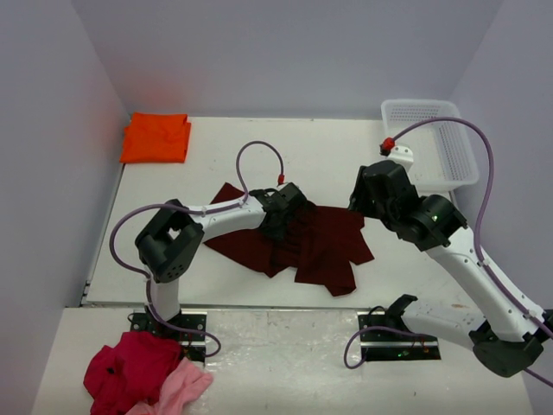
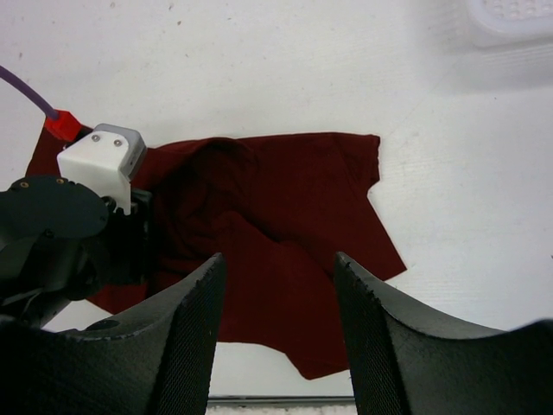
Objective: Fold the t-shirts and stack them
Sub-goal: Flatten out the tshirt
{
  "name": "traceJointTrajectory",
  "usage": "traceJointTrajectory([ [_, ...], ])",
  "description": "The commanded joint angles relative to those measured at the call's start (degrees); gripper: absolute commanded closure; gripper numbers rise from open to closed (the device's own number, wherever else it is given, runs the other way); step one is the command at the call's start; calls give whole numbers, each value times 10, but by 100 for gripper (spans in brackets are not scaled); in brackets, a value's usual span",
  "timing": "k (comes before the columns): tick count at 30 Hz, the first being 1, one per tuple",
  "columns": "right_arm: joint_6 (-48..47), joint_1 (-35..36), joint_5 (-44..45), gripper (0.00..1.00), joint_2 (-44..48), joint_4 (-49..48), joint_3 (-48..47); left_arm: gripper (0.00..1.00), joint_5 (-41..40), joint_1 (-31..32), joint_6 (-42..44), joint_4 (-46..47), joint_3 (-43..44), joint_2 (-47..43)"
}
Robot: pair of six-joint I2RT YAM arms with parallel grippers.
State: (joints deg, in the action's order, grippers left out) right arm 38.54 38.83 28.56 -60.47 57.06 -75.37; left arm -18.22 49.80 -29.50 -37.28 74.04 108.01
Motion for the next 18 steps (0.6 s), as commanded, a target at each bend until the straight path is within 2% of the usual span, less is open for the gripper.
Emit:
traceJointTrajectory([
  [1, -5, -1, 8, 45, 9, -5, -4, 54, -6, 2, -13, -3, 3, -4],
  [2, -5, 0, 8, 45, 8, -5, -4, 55, -7, 2, -12, -3, 2, -5],
  [5, -1, 0, 4, 45, 4, -5, 1, 74, -15, 2, -13, -5, -1, -8],
  [6, -1, -1, 4, 45, 4, -5, 2, 83, -17, 3, -15, -7, -3, -9],
  [8, -1, -1, 2, 45, 4, -9, 6, 88, -19, 3, -18, -7, -8, -14],
  [9, -1, -1, 1, 45, 4, -9, 7, 98, -20, 3, -20, -6, -10, -16],
  [15, -4, -1, -44, 47, -11, -21, 35, 100, -59, 8, -34, -29, -20, -60],
  [18, 0, 16, -92, 43, -10, -71, 102, 100, -107, 14, -43, -60, -27, -111],
])
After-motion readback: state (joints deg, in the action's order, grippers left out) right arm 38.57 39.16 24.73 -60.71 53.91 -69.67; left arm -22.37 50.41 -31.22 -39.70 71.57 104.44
